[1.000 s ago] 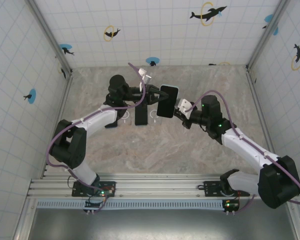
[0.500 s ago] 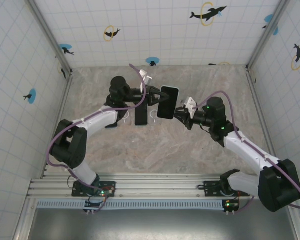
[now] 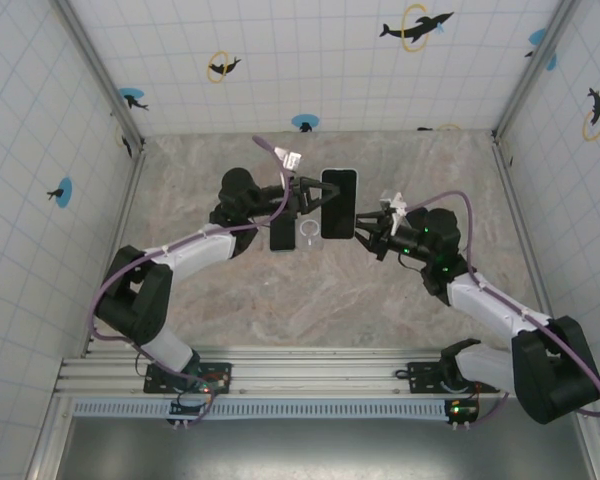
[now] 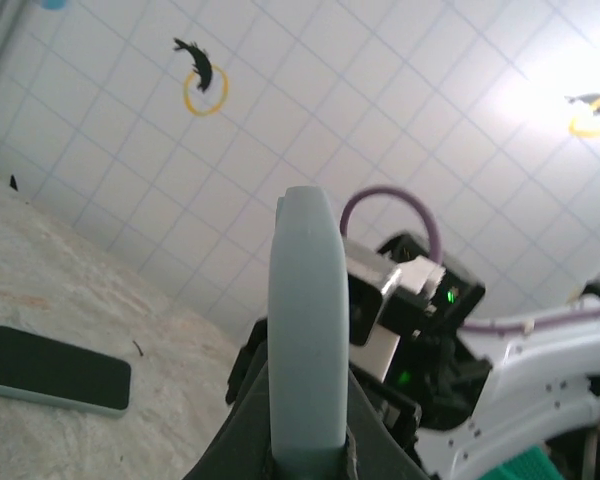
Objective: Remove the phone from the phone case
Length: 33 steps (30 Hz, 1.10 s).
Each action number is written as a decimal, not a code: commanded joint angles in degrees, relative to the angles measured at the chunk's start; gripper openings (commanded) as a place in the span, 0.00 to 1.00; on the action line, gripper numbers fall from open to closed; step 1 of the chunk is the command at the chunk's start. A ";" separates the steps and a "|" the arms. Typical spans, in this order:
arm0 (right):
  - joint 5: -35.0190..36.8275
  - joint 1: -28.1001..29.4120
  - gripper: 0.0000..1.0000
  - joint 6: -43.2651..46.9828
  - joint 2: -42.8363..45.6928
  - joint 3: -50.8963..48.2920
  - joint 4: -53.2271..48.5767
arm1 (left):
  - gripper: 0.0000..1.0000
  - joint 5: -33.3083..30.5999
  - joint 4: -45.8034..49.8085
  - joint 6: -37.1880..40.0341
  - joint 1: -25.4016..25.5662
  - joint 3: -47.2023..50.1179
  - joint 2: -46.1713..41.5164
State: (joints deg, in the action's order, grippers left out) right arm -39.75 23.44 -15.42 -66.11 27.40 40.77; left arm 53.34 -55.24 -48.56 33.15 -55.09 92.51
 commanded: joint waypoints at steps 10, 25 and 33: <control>13.39 4.71 0.37 -42.10 -1.84 -7.57 34.33 | 0.00 -28.65 -18.22 -21.81 4.27 4.95 1.79; 20.32 5.65 0.31 -51.59 -3.72 -8.67 42.23 | 0.00 -26.85 -18.28 -26.14 4.82 5.57 3.58; 20.72 5.74 0.33 -53.87 -4.84 -8.31 45.09 | 0.00 -25.44 -19.02 -26.49 4.82 6.53 3.83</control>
State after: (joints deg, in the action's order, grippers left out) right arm -19.31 28.51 -68.10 -70.94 18.46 76.47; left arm 26.55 -72.75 -75.70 37.89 -49.45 95.04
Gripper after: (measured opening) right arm 0.328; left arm 0.116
